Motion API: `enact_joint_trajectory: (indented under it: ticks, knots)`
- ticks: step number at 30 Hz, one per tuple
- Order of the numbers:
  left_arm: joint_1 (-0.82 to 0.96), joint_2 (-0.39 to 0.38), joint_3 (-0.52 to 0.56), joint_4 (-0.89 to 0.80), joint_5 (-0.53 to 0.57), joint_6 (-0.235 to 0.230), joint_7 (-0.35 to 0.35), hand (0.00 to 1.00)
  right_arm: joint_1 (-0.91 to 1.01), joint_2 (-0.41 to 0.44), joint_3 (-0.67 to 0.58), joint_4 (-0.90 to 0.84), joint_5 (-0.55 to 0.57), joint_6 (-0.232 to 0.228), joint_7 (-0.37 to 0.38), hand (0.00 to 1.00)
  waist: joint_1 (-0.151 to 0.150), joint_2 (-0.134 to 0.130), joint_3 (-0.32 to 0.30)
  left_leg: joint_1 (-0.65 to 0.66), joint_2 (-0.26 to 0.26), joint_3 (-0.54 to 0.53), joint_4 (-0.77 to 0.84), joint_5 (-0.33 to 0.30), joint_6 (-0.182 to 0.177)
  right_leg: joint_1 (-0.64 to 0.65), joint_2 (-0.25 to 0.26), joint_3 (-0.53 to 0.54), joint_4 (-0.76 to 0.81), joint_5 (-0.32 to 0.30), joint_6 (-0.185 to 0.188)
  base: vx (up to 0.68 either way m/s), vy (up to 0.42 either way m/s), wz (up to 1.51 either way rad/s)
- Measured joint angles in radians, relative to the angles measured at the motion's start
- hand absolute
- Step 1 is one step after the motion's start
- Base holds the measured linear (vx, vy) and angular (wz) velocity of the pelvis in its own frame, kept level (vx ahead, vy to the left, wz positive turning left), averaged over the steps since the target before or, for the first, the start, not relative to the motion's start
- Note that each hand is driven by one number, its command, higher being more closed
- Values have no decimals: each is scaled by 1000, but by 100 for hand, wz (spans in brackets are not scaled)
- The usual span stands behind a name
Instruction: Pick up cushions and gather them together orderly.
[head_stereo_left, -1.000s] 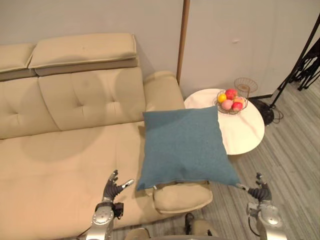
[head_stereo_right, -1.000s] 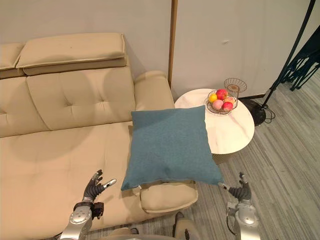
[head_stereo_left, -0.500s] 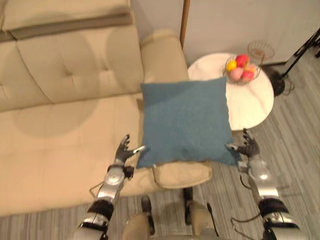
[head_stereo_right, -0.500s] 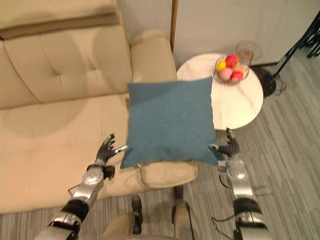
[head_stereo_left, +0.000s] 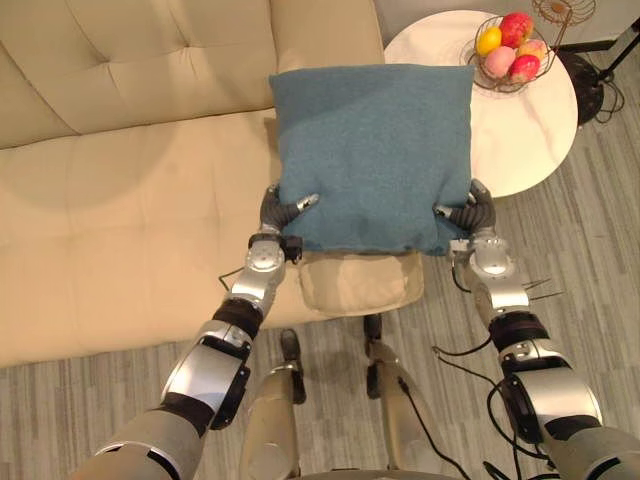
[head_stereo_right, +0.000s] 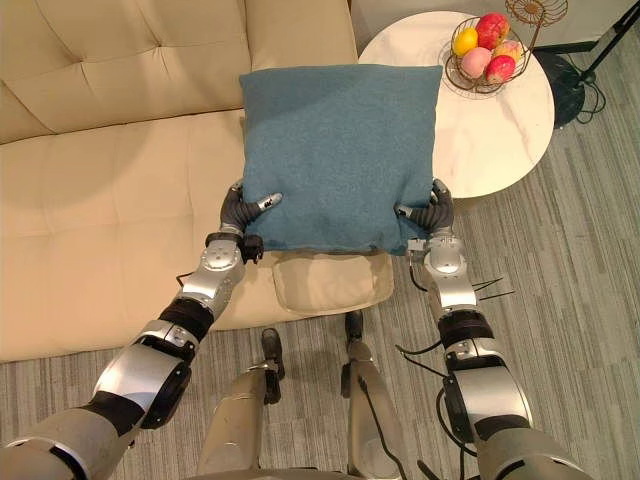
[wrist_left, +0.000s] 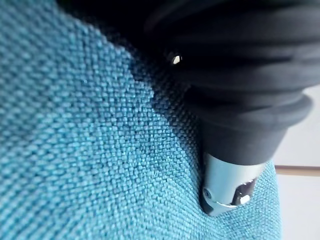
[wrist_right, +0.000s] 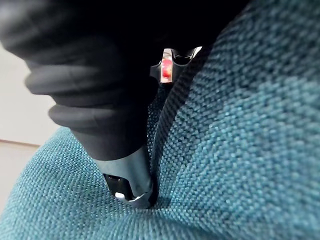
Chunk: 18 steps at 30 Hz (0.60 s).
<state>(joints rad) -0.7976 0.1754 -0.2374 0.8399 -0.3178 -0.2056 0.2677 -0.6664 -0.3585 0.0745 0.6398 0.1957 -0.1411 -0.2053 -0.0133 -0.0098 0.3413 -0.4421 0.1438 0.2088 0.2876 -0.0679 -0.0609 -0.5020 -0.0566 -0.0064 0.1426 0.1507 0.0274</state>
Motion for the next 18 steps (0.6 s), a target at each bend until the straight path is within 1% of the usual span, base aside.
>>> enact_joint_trajectory:
  ticks: [1,2,3,4,6,10,12,13,15,16,18]
  knots:
    - [0,4,0,-16,-5,0,2,100,6,-5,11,-29,0,0,-2,100,0,0,0,0,1,2,-1,1,-1,-1,1,2,0,1,-1,20,-44,-10]
    - [2,15,-4,-54,-5,1,8,100,28,-12,24,-98,-1,0,-6,100,1,0,0,2,3,6,-4,1,-2,-3,3,4,0,3,-4,35,-40,-9]
    - [21,37,-22,-116,-5,1,21,100,65,-13,24,-169,-2,-1,-6,100,0,0,0,8,4,9,-9,3,-4,-1,4,5,-1,3,-4,58,-44,-9]
    - [38,51,-32,-152,-5,0,22,100,87,-14,24,-202,-2,-1,-6,100,1,0,0,14,4,11,-13,5,-1,2,5,6,-1,2,-5,66,-33,-8]
    - [132,68,-38,-278,-3,-1,22,100,188,-16,24,-294,-10,-2,-6,100,1,1,-2,63,-3,12,-46,16,-11,34,4,7,-8,-5,-7,115,-22,-2]
    - [316,67,-56,-432,-2,-10,17,100,343,-2,25,-412,-51,-5,0,100,-2,2,-5,141,-9,3,-93,16,-11,115,5,2,-47,-12,-3,117,1,4]
    - [426,67,-55,-507,-2,-12,14,100,428,11,24,-509,-79,-6,10,100,-4,3,-8,182,-21,-12,-118,18,-12,163,4,-7,-78,-12,-2,81,15,11]
    - [453,68,-54,-521,-2,-12,13,100,446,18,24,-530,-87,-7,14,100,-3,2,-14,189,-22,-13,-123,18,-12,172,5,-8,-85,-12,-2,73,11,10]
    - [539,69,-42,-560,-1,-12,-5,100,501,48,24,-587,-92,-9,32,100,-3,4,-49,213,-23,-15,-146,22,-15,199,7,-12,-111,-11,-2,87,-6,5]
    - [628,69,-28,-605,-1,-12,-17,100,556,76,25,-636,-99,-10,56,100,0,4,-89,247,-22,-16,-161,22,-15,237,8,-14,-133,-11,-2,105,-7,2]
    - [683,69,-25,-638,0,-12,-25,100,591,88,27,-669,-112,-11,68,100,2,6,-109,277,-22,-16,-174,21,-15,269,10,-14,-145,-12,-2,100,3,2]
